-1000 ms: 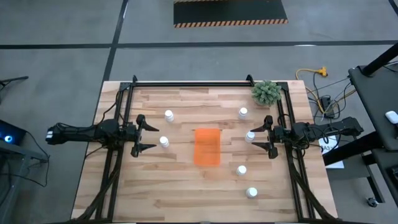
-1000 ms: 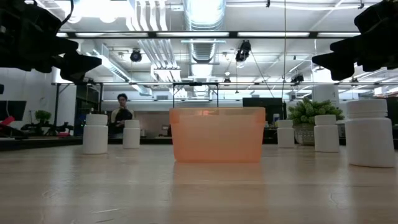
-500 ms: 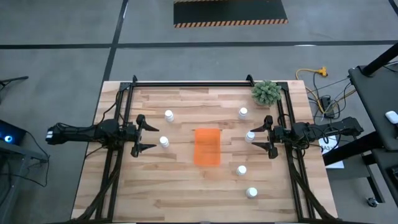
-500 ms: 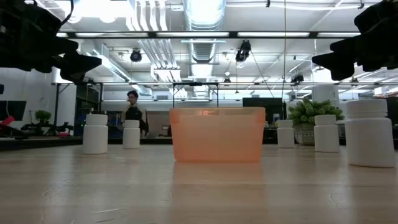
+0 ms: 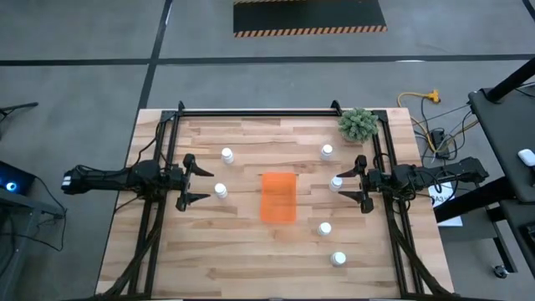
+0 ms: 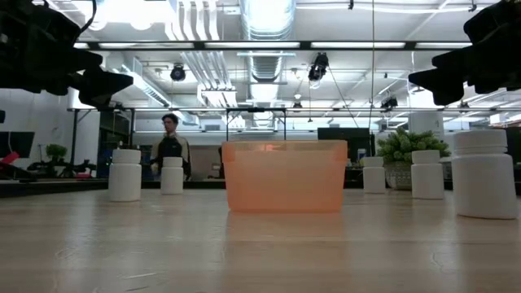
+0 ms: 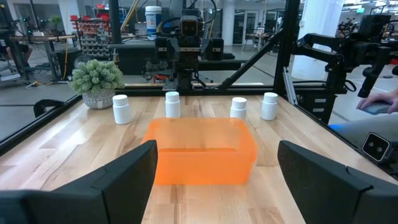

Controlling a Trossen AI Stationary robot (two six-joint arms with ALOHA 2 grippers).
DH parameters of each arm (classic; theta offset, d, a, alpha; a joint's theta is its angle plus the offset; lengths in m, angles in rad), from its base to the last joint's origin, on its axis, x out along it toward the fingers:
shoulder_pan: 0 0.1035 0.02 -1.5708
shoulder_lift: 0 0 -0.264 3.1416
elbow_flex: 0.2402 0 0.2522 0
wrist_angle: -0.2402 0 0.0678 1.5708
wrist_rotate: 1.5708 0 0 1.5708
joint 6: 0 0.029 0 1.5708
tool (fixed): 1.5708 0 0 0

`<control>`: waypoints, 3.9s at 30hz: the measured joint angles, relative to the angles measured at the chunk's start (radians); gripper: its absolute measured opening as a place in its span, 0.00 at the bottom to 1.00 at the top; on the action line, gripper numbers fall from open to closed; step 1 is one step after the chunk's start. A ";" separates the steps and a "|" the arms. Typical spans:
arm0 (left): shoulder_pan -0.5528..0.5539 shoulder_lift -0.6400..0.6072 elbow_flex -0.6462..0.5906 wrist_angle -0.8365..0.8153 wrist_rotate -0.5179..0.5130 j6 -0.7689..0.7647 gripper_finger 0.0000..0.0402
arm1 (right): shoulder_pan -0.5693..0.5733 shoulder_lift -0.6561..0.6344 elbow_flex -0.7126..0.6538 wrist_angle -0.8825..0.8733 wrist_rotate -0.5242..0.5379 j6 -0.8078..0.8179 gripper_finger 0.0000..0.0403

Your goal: Pick and place pill bottles into a basket

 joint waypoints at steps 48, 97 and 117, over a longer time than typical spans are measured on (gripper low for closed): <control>0.000 0.000 0.000 0.000 0.000 0.000 0.78 | 0.000 0.000 0.000 0.002 0.000 -0.100 0.65; 0.000 0.000 0.000 0.000 0.000 0.000 0.78 | 0.000 0.001 0.000 0.631 -0.274 0.024 0.65; 0.000 0.000 0.000 0.000 0.000 0.000 0.78 | 0.000 0.134 0.390 0.339 -0.424 -0.054 0.65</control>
